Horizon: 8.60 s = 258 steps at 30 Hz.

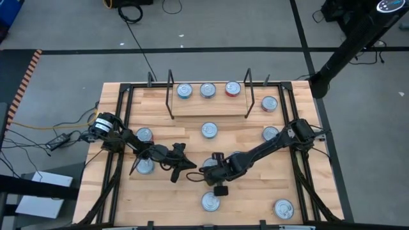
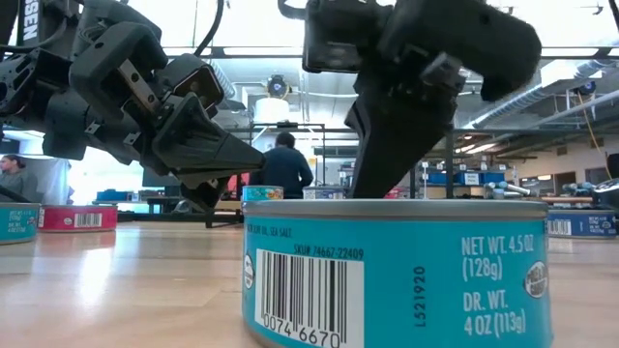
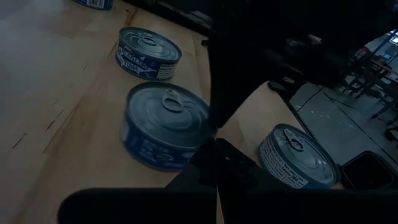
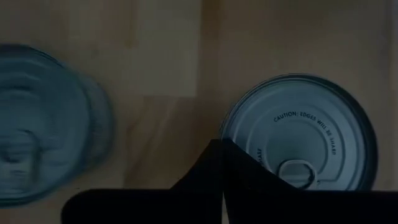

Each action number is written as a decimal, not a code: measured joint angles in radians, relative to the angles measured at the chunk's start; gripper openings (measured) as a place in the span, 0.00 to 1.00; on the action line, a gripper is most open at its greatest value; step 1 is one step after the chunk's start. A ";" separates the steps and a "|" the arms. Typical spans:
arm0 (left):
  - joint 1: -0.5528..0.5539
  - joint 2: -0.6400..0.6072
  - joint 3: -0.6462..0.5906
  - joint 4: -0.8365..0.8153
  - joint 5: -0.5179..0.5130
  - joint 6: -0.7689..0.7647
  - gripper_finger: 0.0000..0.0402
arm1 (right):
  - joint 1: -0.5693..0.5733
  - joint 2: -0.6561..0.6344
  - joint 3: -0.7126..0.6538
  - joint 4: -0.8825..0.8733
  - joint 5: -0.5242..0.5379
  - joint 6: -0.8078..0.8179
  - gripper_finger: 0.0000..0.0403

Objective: Stack canned seafood by type on shelf
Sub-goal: Put the center blue tuna can on the shelf, then put the center blue tuna can on the shelf aligned with the other tuna can

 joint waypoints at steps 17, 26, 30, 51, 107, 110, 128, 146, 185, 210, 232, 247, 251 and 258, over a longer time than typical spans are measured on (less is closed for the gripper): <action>0.000 0.000 0.000 0.026 -0.005 0.003 0.00 | -0.099 -0.067 0.013 0.128 -0.307 0.179 0.00; 0.000 0.000 0.000 0.030 -0.009 0.007 0.00 | -0.021 -0.067 0.015 0.134 -0.243 0.074 0.13; 0.000 0.000 0.000 0.024 -0.009 0.008 0.00 | 0.010 -0.046 0.020 0.124 -0.141 0.136 0.17; 0.000 0.001 -0.007 -0.014 -0.009 0.010 0.00 | 0.022 0.087 0.144 -0.015 -0.001 0.259 0.17; 0.002 0.000 -0.006 0.166 -0.063 0.082 0.00 | -0.129 -0.042 0.142 -0.091 -0.294 0.309 0.04; 0.006 0.000 -0.006 0.130 -0.073 0.043 0.00 | -0.095 -0.035 0.142 -0.112 -0.243 0.283 0.09; 0.155 0.002 0.110 -0.194 0.074 0.157 0.00 | 0.014 -0.027 -0.064 0.136 -0.107 0.247 0.01; 0.157 0.132 0.212 -0.234 0.117 0.166 0.00 | -0.023 -0.027 -0.120 0.219 -0.089 0.300 0.01; 0.184 0.083 0.154 -0.279 0.249 0.185 0.00 | -0.120 -0.118 -0.035 0.097 -0.062 0.504 0.08; 0.190 -0.131 -0.060 -0.249 0.152 0.057 0.00 | -0.134 -0.173 -0.035 0.016 -0.075 -0.037 0.65; 0.190 -0.131 -0.059 -0.247 0.143 0.029 0.00 | -0.137 -0.112 -0.034 -0.046 -0.080 -0.190 0.55; 0.190 -0.130 -0.059 -0.247 0.131 0.030 0.00 | -0.158 -0.115 0.101 -0.149 0.062 -0.232 0.38; 0.190 -0.130 -0.059 -0.246 0.110 0.032 0.00 | -0.208 -0.115 0.178 -0.237 0.236 -0.336 0.38; 0.190 -0.130 -0.059 -0.246 0.089 0.033 0.00 | -0.385 -0.116 0.255 -0.255 0.524 -0.600 0.38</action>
